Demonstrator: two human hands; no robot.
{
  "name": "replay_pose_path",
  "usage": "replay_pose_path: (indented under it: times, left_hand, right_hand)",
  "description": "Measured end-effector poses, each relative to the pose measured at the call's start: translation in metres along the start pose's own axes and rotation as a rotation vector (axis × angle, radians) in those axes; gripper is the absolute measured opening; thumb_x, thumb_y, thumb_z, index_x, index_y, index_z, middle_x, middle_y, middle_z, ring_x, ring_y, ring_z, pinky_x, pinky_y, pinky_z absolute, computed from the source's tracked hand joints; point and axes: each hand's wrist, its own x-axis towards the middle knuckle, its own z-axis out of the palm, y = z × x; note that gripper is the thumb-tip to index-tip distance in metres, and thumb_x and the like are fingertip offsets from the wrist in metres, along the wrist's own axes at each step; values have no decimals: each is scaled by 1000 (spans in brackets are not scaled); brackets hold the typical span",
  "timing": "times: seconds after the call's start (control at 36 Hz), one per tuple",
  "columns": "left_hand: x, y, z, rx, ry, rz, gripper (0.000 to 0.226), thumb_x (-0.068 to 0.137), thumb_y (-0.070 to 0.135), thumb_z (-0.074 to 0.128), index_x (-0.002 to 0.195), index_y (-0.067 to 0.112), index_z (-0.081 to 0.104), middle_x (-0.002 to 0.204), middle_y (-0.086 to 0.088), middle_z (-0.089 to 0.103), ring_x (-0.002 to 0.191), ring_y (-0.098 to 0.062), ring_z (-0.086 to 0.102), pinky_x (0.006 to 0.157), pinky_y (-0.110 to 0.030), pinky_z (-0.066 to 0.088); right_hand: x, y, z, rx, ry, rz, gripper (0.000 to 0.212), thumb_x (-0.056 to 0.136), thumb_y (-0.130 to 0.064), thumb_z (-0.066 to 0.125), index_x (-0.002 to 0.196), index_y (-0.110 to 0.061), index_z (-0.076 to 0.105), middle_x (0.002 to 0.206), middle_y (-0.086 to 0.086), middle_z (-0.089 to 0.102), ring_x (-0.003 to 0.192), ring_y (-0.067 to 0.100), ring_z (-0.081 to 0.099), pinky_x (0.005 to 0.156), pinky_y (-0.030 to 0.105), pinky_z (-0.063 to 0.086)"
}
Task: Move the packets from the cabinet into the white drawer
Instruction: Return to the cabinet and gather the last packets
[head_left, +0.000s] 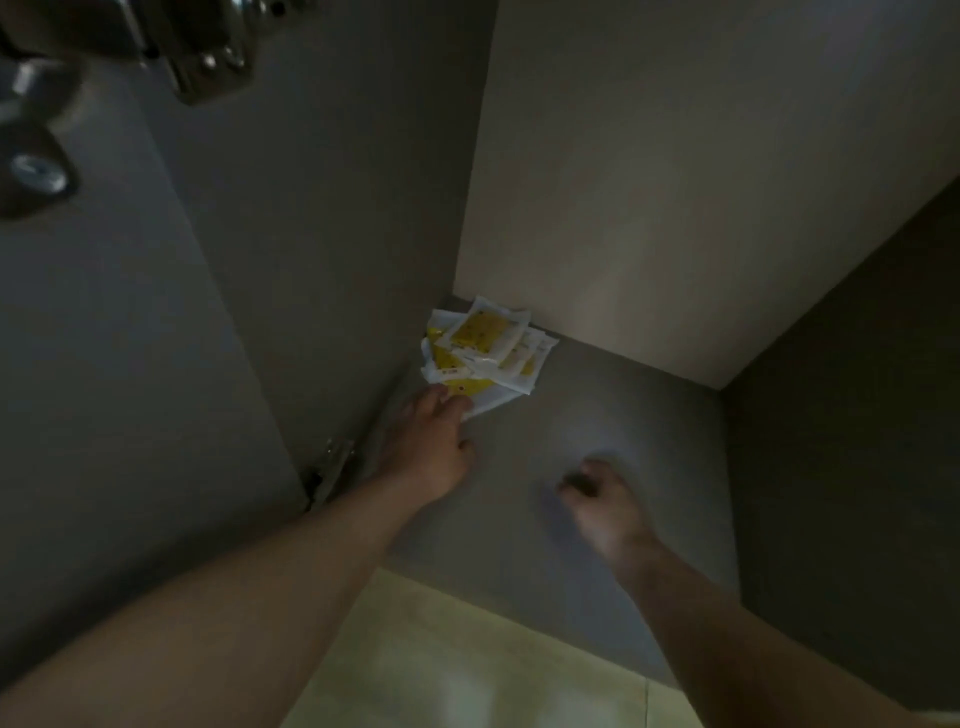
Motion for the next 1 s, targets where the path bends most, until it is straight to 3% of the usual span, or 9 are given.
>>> replay_pose_path:
  times: [0.17,0.28,0.36,0.44,0.61,0.69,0.81,0.92,1.0]
  left_hand:
    - [31,19,15,142,-217,-3,65,94,30,46,150,32,13,158,6,-17,144,-26,-17,116,-44,6]
    - [41,21,16,170,-247,20,74,94,34,48,151,30,0,156,6,-22,143,-25,-22,116,-45,3]
    - [48,20,20,150,-333,-53,86,89,49,52,151,25,-3,158,2,-18,144,-24,-19,116,-47,1]
    - [41,22,29,215,-400,-68,96,83,63,52,151,25,-5,158,2,-18,144,-24,-21,116,-48,-4]
    - [23,23,29,339,-414,-12,93,83,74,37,151,26,-3,159,5,-13,146,-23,-14,115,-52,-5]
    - [10,15,25,368,-444,35,89,84,73,34,151,27,-2,159,7,-12,146,-21,-13,115,-54,-5]
    - [-15,0,26,354,-474,124,84,85,72,32,151,31,0,158,12,-11,145,-14,-14,114,-56,-8]
    - [-29,-10,22,338,-391,192,73,85,70,29,148,34,19,156,14,11,145,-9,2,115,-51,-9]
    - [-23,-14,17,289,-169,253,91,65,70,5,142,32,35,149,9,32,139,-14,23,116,-41,4]
  right_hand:
    - [-7,1,1,-456,-173,-97,75,82,-45,63,145,-22,29,148,2,37,134,20,39,108,30,34]
    - [-6,1,-1,-394,-256,-93,80,79,-48,64,146,-25,27,148,-3,34,134,19,39,110,34,33]
    - [-1,3,-3,-363,-240,-96,82,73,-52,63,145,-31,29,148,-4,37,130,19,44,108,35,36]
    - [-4,3,-6,-451,-201,-127,75,84,-46,59,147,-29,23,151,-3,32,133,18,40,108,32,34]
    - [-11,0,-8,-496,-104,-158,67,91,-44,50,148,-28,20,147,1,40,133,21,40,106,31,35]
    - [-8,-5,-9,-427,-27,-114,61,91,-41,49,146,-29,24,137,5,52,127,24,47,105,34,36]
    - [-3,-7,-8,-328,37,-84,54,93,-33,47,143,-26,30,134,8,54,123,27,49,104,35,37]
    - [-6,-4,-11,-295,54,-79,55,94,-27,47,145,-24,28,133,9,54,122,28,50,103,34,37]
    - [-8,0,-12,-278,22,-81,57,93,-24,48,145,-23,27,129,8,58,117,29,55,98,31,41]
